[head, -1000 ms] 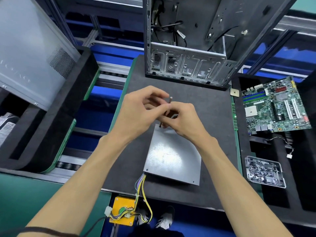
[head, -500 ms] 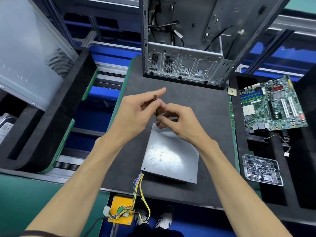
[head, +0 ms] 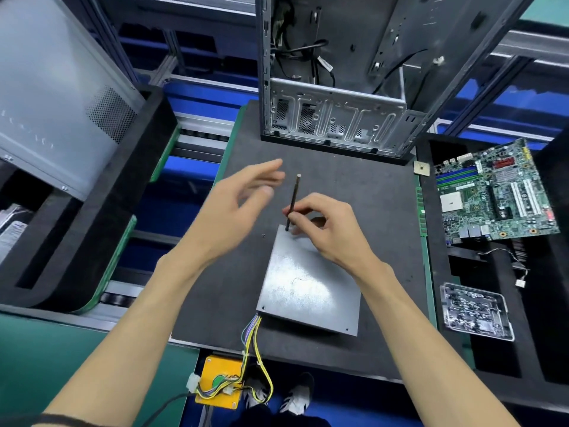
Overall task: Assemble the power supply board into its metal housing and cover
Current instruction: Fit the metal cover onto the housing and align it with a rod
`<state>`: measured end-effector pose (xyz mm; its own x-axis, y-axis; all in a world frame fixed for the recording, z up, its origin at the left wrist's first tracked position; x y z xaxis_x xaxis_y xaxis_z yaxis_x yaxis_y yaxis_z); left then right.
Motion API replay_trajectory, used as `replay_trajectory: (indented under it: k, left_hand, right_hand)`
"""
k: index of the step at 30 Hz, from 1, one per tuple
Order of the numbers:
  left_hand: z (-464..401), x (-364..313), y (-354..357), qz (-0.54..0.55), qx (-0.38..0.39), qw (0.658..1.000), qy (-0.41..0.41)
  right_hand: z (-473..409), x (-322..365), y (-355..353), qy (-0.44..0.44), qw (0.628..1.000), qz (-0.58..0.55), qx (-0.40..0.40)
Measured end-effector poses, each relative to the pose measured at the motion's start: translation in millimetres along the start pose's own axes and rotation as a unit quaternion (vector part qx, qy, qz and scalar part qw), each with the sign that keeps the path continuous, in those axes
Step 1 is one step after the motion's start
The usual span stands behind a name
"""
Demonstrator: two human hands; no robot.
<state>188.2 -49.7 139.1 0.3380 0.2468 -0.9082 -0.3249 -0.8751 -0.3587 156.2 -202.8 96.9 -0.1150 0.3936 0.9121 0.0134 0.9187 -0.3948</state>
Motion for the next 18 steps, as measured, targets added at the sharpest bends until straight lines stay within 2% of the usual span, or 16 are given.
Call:
replay_trajectory:
  k: [2,3,5,7,13,18]
  left_hand:
    - [6.7,37.7,-23.5,-0.004,-0.096,0.992,-0.078]
    - [11.6,59.1,-28.6,-0.025,-0.114,0.985,-0.127]
    - [20.9,96.6,-29.3,-0.076,-0.099,0.971,-0.206]
    - [28.4,124.5,-25.5,-0.107,-0.072,0.961,-0.244]
    - [36.7,159.4,-24.8,-0.169,-0.082,0.944,-0.270]
    - [25.8,164.9,-22.5,-0.210,-0.084,0.937,-0.265]
  right_hand:
    - [0.1,-2.9,1.5,0.000,1.000,-0.005,-0.013]
    - [-0.1,-4.0,2.1,0.001,1.000,-0.004,-0.018]
    - [-2.0,-5.5,1.2,-0.003,0.999,0.014,-0.035]
    - [-2.3,-8.0,-2.7,0.002,0.998,0.029,-0.053]
    - [-5.7,-6.7,-9.1,0.001,0.997,0.058,-0.059]
    - [-9.1,-16.0,-11.7,0.087,0.980,-0.143,-0.105]
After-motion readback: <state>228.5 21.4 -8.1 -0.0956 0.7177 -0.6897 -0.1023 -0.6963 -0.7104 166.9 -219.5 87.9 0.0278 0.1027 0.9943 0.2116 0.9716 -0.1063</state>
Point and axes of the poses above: each hand's wrist, its own z-axis away from the middle knuckle, its own y-axis out of the palm, x = y × z, the point moved 10 cm from there along -z, towards the middle knuckle, and after that the axes turned 4 degrees about y, right-handed, at the moved point
